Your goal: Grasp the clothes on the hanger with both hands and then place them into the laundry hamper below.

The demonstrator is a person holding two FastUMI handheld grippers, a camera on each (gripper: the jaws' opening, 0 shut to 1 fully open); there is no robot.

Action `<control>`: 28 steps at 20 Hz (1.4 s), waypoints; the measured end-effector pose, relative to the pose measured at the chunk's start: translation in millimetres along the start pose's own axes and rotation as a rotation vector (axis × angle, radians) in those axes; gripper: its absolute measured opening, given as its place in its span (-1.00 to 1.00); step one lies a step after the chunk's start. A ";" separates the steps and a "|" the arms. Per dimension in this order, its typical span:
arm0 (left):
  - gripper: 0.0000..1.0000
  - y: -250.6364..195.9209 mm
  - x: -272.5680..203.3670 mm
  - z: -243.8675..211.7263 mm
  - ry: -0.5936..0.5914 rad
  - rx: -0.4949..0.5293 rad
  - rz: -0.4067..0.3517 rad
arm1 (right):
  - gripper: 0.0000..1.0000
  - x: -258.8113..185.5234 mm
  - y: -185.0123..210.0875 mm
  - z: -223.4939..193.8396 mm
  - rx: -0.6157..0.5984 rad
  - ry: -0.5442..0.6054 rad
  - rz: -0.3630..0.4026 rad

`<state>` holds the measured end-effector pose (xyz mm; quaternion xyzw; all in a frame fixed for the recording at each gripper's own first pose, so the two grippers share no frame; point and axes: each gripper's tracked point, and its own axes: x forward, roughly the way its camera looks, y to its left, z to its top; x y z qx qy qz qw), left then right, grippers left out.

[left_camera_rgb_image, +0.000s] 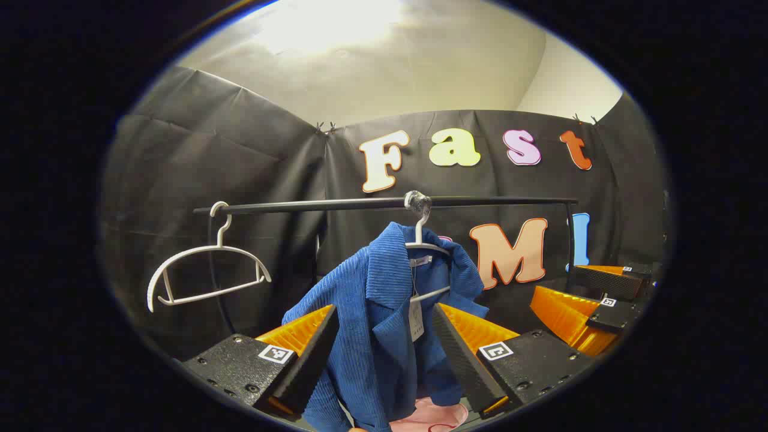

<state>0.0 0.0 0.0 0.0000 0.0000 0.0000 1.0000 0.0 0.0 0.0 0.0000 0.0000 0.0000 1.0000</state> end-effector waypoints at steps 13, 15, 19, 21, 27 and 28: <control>0.97 -10.8 15.8 -13.6 0.035 -0.007 0.016 | 0.95 8.4 -9.8 -4.1 -0.025 0.008 0.010; 0.97 -13.1 19.5 -21.0 0.052 -0.016 0.026 | 0.95 9.0 -15.0 -4.6 -0.033 0.010 0.008; 0.97 -17.6 30.0 -31.9 0.074 -0.031 0.061 | 0.95 10.2 -27.7 -6.8 -0.064 0.016 0.000; 0.97 -17.9 36.7 -36.6 0.076 -0.022 0.091 | 0.95 11.6 -36.2 -7.7 -0.086 0.023 -0.004; 0.97 -2.6 58.3 -48.9 0.066 0.033 0.220 | 0.95 24.1 -54.0 -11.6 -0.117 0.036 0.001; 0.97 -0.1 61.5 -50.3 0.063 0.045 0.233 | 0.95 26.9 -56.4 -12.3 -0.117 0.036 0.001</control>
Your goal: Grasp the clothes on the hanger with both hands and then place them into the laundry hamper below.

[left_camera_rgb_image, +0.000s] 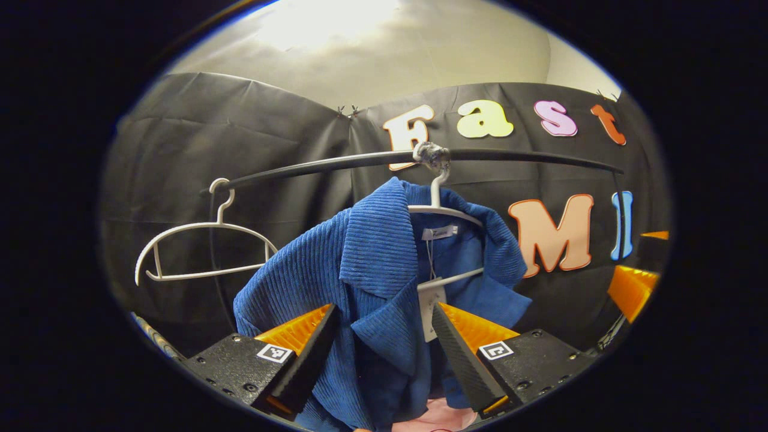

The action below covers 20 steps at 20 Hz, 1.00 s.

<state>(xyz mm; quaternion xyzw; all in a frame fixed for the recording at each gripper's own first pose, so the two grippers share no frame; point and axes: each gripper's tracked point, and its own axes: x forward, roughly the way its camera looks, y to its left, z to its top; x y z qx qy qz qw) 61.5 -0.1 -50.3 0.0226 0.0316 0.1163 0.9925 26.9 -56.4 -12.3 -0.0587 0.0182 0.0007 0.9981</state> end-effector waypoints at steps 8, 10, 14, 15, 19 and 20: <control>0.97 18.2 29.2 -8.7 -0.049 0.202 0.117 | 0.94 28.6 7.7 -11.5 0.018 0.015 0.025; 0.94 24.0 34.4 -10.6 -0.057 0.244 0.140 | 0.94 35.0 10.6 -14.1 0.021 0.019 0.031; 0.56 35.4 41.6 -12.4 -0.063 0.260 0.158 | 0.96 44.1 17.9 -20.8 0.031 0.032 0.044; 0.43 37.2 42.1 -12.7 -0.065 0.258 0.153 | 0.96 44.9 20.6 -23.4 0.034 0.036 0.047; -0.25 39.7 43.7 -17.2 -0.049 0.236 0.109 | 0.96 51.9 29.9 -30.3 0.033 0.048 0.070; -0.40 40.5 44.9 -20.1 -0.039 0.226 0.099 | 0.94 54.3 32.5 -31.5 0.030 0.050 0.077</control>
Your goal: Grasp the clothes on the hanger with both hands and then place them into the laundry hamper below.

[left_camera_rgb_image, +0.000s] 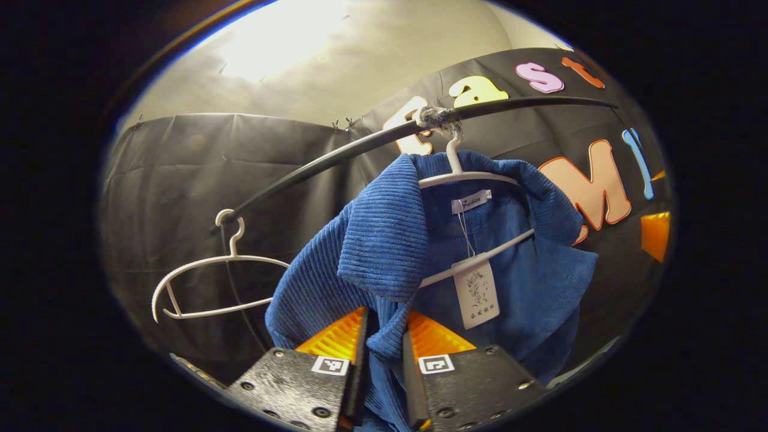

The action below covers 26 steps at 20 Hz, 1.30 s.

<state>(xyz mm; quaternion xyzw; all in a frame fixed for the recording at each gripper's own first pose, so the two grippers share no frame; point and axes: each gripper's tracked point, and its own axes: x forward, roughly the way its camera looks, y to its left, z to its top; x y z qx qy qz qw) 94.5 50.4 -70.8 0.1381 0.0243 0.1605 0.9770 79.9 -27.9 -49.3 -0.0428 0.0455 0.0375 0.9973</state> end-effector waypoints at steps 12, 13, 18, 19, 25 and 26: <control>-0.87 7.0 -10.3 8.2 -0.030 -0.015 -0.136 | 0.96 64.8 39.2 -23.9 0.074 0.031 0.032; -0.88 8.0 -10.5 8.7 -0.032 -0.015 -0.142 | 0.96 72.1 40.7 -23.9 0.078 0.027 0.027; -0.87 10.2 -13.6 11.4 -0.040 -0.005 -0.159 | 0.95 101.7 56.3 -27.9 0.122 0.015 0.022; -0.87 9.9 -14.6 11.2 -0.040 -0.006 -0.164 | 0.95 105.4 57.0 -29.9 0.121 0.016 0.016; -0.87 13.1 -25.1 20.1 -0.053 -0.067 -0.216 | 0.93 129.8 51.9 -60.7 0.087 0.079 -0.029; -0.87 14.8 -26.6 21.5 -0.049 -0.081 -0.224 | 0.93 133.1 50.1 -64.7 0.078 0.091 -0.035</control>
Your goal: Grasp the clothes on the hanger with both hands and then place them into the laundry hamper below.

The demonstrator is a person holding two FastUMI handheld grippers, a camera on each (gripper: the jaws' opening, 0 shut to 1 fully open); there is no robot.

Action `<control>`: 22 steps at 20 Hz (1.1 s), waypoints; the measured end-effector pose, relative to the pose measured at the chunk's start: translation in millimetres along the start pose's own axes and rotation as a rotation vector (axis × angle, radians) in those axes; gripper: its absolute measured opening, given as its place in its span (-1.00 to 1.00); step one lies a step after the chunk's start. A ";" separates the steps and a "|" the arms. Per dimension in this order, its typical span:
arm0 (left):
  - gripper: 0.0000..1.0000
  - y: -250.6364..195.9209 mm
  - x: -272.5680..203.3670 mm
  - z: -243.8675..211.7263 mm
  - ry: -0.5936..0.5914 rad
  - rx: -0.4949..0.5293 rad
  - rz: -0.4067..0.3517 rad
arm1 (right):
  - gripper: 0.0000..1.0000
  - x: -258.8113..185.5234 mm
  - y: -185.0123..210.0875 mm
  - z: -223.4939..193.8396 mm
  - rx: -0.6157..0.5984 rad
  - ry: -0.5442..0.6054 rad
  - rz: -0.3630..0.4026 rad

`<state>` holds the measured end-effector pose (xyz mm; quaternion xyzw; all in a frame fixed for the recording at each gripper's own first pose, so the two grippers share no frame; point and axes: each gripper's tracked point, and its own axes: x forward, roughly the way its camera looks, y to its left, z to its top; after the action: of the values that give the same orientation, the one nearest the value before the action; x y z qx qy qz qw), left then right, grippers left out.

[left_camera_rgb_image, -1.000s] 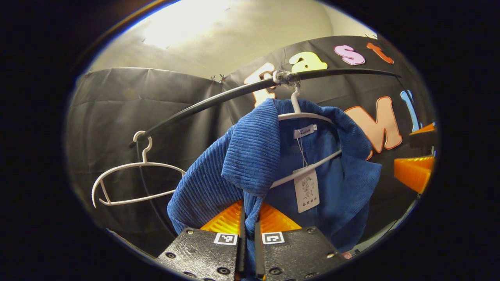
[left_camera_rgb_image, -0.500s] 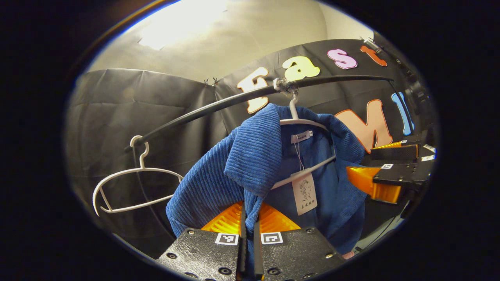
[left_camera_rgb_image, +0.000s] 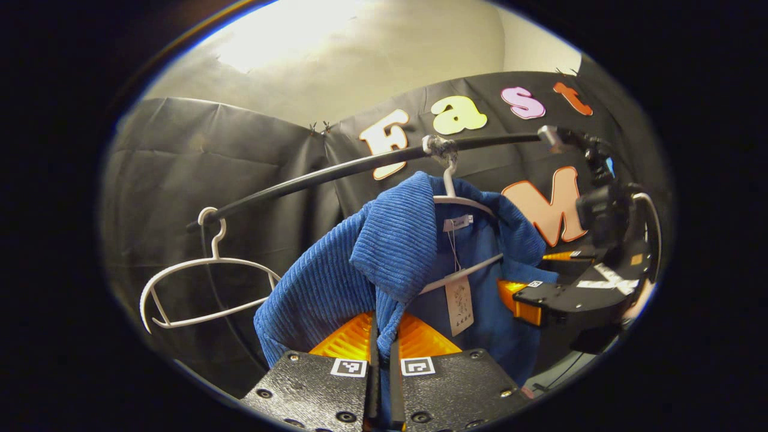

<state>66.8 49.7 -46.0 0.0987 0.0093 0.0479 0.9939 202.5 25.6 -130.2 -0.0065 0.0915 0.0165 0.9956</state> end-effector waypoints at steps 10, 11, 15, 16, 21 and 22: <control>-0.88 2.2 -22.0 19.4 0.008 -0.069 -0.072 | -0.66 -3.3 -35.7 -6.8 -0.025 0.059 -0.097; -0.88 2.0 -24.8 20.2 0.013 -0.081 -0.085 | -0.66 -3.0 -42.9 -2.2 -0.028 0.050 -0.112; -0.89 1.5 -34.5 24.0 0.022 -0.109 -0.115 | -0.66 -1.1 -70.3 13.1 -0.021 0.008 -0.161; -0.89 1.5 -36.3 25.4 0.023 -0.106 -0.119 | -0.66 0.0 -75.5 19.3 -0.017 -0.006 -0.170; -0.87 1.2 -44.6 30.1 0.028 -0.123 -0.149 | -0.67 9.9 -93.7 43.0 -0.016 -0.065 -0.196; -0.87 0.7 -46.5 31.7 0.031 -0.131 -0.154 | -0.66 12.7 -96.0 47.1 -0.011 -0.076 -0.198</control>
<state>21.3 39.7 -14.4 0.0316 0.0288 -0.0267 0.9987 226.8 -69.3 -85.3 -0.0201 0.0525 -0.0813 0.9951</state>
